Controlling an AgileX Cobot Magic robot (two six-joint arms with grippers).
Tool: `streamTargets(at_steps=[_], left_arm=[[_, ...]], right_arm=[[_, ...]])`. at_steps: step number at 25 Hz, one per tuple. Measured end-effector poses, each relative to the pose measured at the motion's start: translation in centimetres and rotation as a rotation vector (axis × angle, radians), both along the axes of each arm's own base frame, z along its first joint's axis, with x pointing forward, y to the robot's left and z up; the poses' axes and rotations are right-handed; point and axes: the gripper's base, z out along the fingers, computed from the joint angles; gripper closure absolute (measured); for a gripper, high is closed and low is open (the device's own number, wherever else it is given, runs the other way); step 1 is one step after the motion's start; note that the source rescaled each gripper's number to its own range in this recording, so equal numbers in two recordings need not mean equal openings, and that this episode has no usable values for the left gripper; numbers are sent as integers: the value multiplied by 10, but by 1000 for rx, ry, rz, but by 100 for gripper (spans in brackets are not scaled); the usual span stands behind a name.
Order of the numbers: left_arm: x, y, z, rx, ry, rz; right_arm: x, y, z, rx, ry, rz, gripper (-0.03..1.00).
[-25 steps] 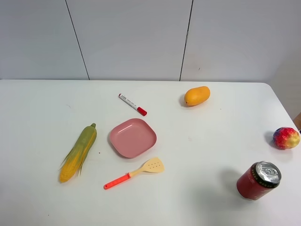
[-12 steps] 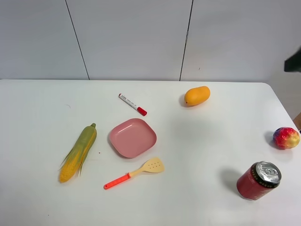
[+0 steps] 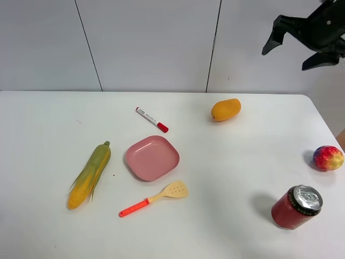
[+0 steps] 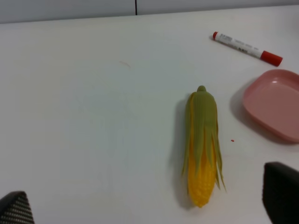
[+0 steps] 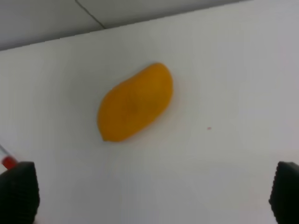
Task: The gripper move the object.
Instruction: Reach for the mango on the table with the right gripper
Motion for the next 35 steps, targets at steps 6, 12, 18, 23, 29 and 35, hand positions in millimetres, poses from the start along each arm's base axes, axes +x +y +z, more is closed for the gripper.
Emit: streamTargets(at_steps=[6,12,18,23,29,35], left_arm=[[0,0,0,0,0,0],[0,0,0,0,0,0],[0,0,0,0,0,0],[0,0,0,0,0,0],[0,0,0,0,0,0],[0,0,0,1,0,1]], right_arm=[[30,0,-59,96,184,-160,-3],[63,8,-106,126,266,-204,-3],[106,49,-129,159,292,-160,-3],[124,87,-152,165,365,-136,-3],[124,105,-157,145,404,-152,-3],[120,101,-130,134,353,-165,-3]])
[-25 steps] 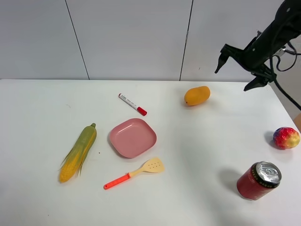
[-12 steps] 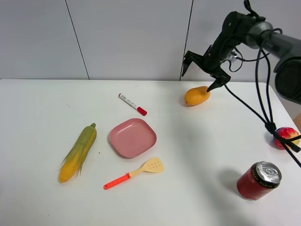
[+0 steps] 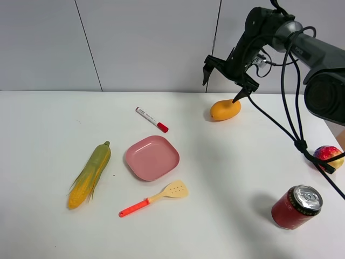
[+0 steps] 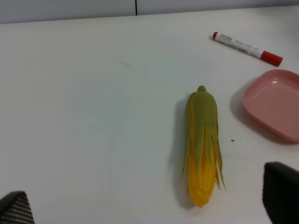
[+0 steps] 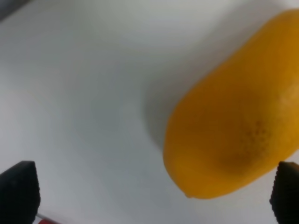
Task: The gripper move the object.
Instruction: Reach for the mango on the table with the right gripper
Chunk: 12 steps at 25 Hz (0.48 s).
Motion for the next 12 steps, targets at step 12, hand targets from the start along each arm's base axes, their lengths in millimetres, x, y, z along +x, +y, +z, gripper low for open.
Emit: streamTargets(at_steps=[12], left_arm=[[0,0,0,0,0,0]], right_arm=[[-10,-5,7,-39,12,0,-3]])
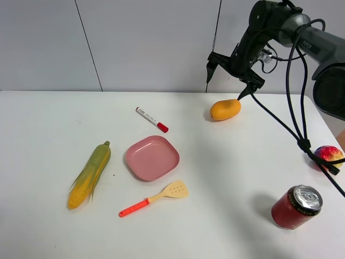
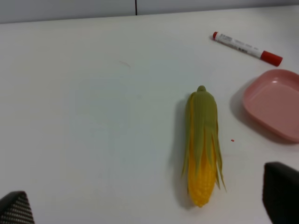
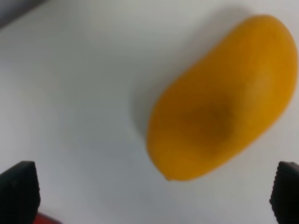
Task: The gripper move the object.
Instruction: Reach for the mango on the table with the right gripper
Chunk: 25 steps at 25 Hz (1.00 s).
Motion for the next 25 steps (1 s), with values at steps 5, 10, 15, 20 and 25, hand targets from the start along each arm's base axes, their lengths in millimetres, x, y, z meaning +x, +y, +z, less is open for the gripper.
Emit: streamTargets(at_steps=[5,10,15,20,25], left_arm=[[0,0,0,0,0,0],[0,0,0,0,0,0],[0,0,0,0,0,0],[0,0,0,0,0,0],[0,0,0,0,0,0]], right_arm=[[-3,-8,-2,-41,16,14,-3],[-2,-17,-2,-62,12,8,-3],[1,-27,-9,-75,23,-3,-3],[4,-25,-36,-71,74,16,-3],[6,-22,-61,-48,128,20,-3]])
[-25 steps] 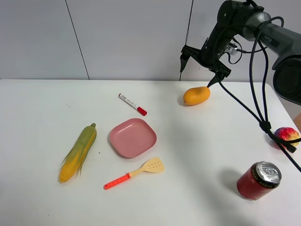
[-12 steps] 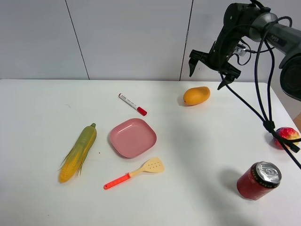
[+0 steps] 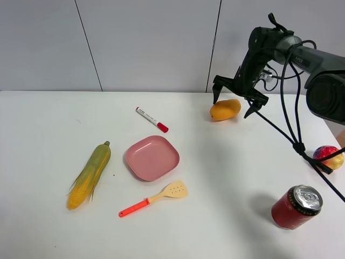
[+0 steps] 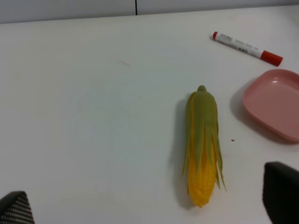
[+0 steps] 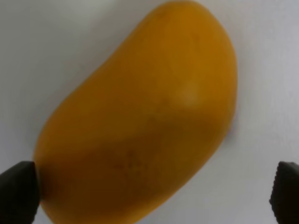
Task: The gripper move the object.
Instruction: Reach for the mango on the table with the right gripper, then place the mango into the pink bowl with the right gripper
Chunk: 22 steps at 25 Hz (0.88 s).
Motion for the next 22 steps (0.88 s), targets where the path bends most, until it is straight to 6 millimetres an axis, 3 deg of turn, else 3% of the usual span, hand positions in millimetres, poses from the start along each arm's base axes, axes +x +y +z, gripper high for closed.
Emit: streamTargets(at_steps=[11,13,14,16,22], left_arm=[[0,0,0,0,0,0],[0,0,0,0,0,0],[0,0,0,0,0,0],[0,0,0,0,0,0],[0,0,0,0,0,0]], right_arm=[[4,-1,-18,-23,-7,19,0],[5,-1,-18,-22,-15,18,21],[5,-1,-18,-23,-16,19,41],[5,-1,-18,-23,-16,19,97],[6,-1,-18,-30,-30,69,97]])
